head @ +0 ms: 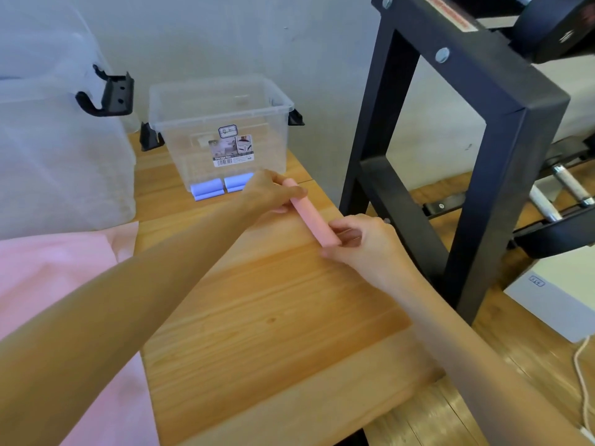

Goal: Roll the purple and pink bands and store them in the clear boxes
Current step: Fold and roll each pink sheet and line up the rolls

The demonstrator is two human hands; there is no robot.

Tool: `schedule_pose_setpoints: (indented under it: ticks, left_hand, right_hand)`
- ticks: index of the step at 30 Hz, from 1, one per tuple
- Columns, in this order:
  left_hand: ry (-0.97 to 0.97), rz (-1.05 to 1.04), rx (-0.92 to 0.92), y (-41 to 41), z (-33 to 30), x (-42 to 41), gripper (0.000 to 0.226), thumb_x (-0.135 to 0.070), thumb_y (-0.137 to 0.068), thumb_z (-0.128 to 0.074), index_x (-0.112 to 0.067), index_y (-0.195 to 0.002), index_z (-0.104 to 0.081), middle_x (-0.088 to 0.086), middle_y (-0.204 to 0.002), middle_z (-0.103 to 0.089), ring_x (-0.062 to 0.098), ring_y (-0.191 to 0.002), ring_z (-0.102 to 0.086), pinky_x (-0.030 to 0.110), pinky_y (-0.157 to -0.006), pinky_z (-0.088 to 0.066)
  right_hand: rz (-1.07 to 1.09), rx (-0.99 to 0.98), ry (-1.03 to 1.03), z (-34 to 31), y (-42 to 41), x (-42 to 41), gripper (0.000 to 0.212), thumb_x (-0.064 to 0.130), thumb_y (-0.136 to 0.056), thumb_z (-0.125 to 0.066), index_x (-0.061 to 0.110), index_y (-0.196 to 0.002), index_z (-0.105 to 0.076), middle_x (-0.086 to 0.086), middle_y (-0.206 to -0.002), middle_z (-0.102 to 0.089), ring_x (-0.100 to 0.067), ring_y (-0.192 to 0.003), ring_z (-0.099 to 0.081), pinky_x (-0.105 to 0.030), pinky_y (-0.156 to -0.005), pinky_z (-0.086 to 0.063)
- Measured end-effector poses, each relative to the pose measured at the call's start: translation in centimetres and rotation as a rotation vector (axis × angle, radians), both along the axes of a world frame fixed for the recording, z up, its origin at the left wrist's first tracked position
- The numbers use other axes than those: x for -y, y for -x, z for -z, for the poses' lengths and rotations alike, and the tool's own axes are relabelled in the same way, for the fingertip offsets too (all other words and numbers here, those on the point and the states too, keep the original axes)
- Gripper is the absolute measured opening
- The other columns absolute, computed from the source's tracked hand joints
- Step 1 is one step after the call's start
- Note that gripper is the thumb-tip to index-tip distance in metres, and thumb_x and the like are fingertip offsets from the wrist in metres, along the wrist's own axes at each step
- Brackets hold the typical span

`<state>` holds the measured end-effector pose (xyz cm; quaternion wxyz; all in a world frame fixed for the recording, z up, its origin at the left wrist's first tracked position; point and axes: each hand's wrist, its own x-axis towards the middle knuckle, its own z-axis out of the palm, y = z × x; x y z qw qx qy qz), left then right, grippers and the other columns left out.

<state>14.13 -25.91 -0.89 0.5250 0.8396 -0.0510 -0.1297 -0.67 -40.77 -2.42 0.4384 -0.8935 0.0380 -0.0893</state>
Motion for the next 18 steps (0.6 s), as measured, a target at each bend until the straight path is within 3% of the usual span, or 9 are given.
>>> schedule_pose_setpoints:
  ticks: [5, 10, 18]
  left_hand:
    - [-0.033, -0.022, 0.107, -0.1, 1.2, 0.4, 0.050, -0.026, -0.080, -0.082, -0.007, -0.119, -0.058, 0.003, -0.100, -0.062, 0.016, -0.078, -0.064, 0.039, -0.086, -0.058]
    - [-0.088, -0.021, 0.143, -0.2, 1.7, 0.4, 0.052, -0.032, -0.078, -0.082, -0.007, -0.120, -0.062, 0.011, -0.113, -0.066, 0.025, -0.104, -0.066, 0.044, -0.092, -0.055]
    - [-0.112, 0.012, 0.144, -0.2, 1.6, 0.5, 0.060, -0.036, -0.079, -0.082, -0.012, -0.127, -0.058, 0.008, -0.115, -0.065, 0.024, -0.103, -0.066, 0.043, -0.092, -0.055]
  right_hand:
    - [-0.048, 0.074, 0.072, 0.6, 0.8, 0.4, 0.045, 0.010, -0.081, -0.079, 0.019, -0.123, -0.067, 0.008, -0.108, -0.063, 0.002, -0.088, -0.060, -0.009, -0.081, -0.049]
    - [-0.032, 0.143, 0.100, 1.0, 0.5, 0.5, 0.041, 0.011, -0.079, -0.080, 0.019, -0.119, -0.071, 0.012, -0.099, -0.063, 0.005, -0.083, -0.058, -0.003, -0.076, -0.045]
    - [-0.035, 0.174, 0.081, 1.3, -0.3, 0.8, 0.037, 0.015, -0.076, -0.083, 0.021, -0.111, -0.073, 0.021, -0.089, -0.060, 0.005, -0.081, -0.060, -0.003, -0.076, -0.044]
